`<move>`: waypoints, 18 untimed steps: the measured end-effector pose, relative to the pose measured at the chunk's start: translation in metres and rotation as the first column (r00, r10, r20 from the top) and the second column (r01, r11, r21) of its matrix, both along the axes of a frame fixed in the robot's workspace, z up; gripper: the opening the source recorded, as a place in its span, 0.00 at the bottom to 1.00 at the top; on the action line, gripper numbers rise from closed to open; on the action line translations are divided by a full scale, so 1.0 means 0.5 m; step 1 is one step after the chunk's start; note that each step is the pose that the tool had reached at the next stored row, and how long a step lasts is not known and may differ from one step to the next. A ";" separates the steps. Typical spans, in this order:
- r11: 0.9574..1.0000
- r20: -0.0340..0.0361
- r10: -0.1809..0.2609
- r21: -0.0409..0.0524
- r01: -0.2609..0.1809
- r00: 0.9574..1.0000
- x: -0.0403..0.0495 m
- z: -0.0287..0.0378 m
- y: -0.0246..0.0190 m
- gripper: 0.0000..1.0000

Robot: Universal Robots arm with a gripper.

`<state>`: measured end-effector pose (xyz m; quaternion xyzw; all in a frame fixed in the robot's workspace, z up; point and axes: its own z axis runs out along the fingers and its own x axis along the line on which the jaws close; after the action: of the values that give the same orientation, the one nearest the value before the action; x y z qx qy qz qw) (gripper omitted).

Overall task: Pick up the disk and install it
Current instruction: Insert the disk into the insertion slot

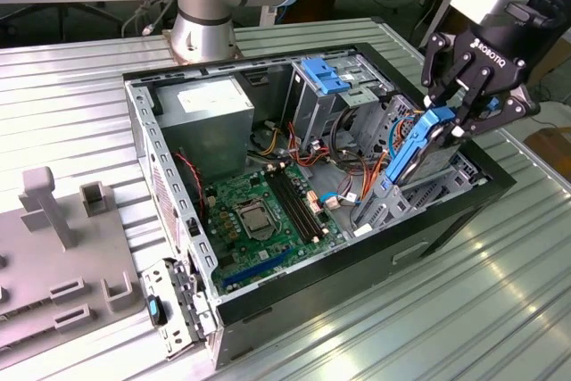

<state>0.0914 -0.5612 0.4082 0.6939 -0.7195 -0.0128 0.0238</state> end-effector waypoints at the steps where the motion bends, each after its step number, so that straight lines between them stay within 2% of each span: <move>1: 1.000 0.000 0.000 0.000 0.000 1.000 0.000 -0.001 0.0000 0.37; 5: 1.000 0.000 0.000 0.000 0.000 1.000 0.000 -0.001 0.0000 0.37; 9: 1.000 0.000 0.000 0.002 0.000 1.000 0.000 -0.021 0.0000 0.37; 14: 1.000 0.000 0.000 0.002 0.000 1.000 0.000 -0.024 0.0000 0.37; 15: 1.000 0.000 0.000 0.002 0.000 1.000 0.000 -0.025 0.0000 0.38; 17: 1.000 0.000 0.000 0.002 0.000 1.000 0.000 -0.026 0.0000 0.51; 18: 1.000 0.000 0.000 0.002 0.000 1.000 0.000 -0.027 0.0000 0.51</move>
<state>0.0915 -0.5612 0.3949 0.6940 -0.7195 -0.0136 0.0231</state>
